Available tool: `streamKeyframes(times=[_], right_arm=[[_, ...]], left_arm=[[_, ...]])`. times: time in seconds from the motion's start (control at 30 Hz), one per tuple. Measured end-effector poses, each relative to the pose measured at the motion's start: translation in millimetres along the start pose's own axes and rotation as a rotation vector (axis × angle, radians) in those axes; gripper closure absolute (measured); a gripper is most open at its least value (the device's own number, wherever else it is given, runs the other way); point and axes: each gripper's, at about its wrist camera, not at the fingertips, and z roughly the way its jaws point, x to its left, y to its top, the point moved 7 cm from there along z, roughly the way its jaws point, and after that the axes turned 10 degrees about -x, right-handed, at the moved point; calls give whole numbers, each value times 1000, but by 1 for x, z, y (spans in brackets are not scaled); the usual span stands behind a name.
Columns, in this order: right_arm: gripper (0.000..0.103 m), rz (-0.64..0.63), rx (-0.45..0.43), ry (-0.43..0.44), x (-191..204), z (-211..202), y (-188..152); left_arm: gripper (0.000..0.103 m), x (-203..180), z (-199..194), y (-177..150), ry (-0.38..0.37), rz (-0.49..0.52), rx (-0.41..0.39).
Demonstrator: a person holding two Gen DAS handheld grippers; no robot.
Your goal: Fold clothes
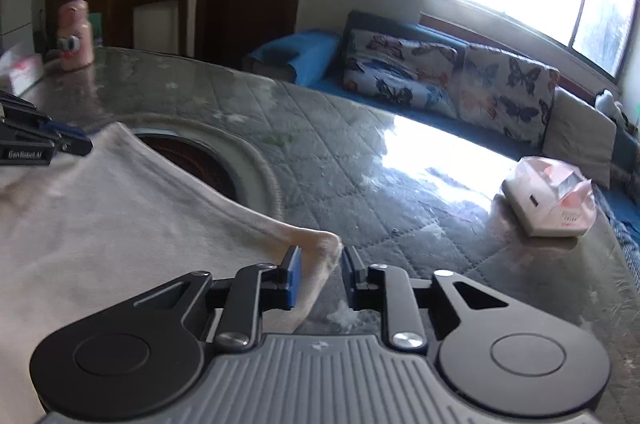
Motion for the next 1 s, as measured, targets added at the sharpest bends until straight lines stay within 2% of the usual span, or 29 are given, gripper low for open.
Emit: streamKeyframes(times=[0.17,0.33,0.43,0.6,0.8,0.9,1.0], right_arm=[[69,-25,-1,130,37,-41,-4],[67,-91,30,251,86,-70,-26],[66,-159,34,314,119,-84,-39],[66,-186,26,427,158,-109,-48],[66,-235,5,499,187,-140,-55],[67,-255,-7,533,191,-149,-54],[67,-219,-65,489,188,-153,-43]], left_arm=[[89,-30,-50,-18,-119,39,-1],[89,-51,-87,-43,-225,50,29],[89,-57,-108,-53,-278,55,26],[89,-57,-141,-64,-387,25,10],[89,-48,-176,-96,-419,83,44],[88,-46,-192,-102,-423,122,31],[85,-41,-200,-90,-395,130,-10]])
